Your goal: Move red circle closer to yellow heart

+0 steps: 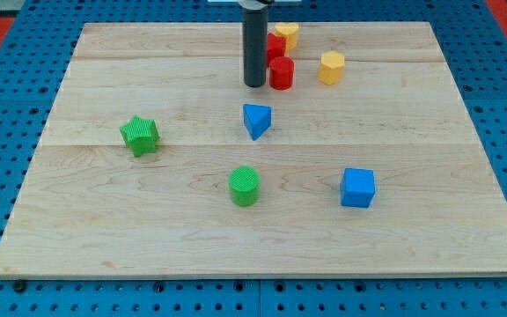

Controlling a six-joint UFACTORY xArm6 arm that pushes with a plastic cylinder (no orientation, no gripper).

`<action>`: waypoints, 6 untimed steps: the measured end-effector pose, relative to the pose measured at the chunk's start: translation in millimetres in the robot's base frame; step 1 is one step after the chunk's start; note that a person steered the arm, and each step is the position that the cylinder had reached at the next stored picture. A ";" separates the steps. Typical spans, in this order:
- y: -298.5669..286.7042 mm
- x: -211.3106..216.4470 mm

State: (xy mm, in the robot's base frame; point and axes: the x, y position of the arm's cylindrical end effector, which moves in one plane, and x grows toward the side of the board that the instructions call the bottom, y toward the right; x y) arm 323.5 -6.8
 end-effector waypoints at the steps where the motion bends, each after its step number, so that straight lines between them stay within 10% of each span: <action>1: -2.6 -1.9; 6: 227.0 7.6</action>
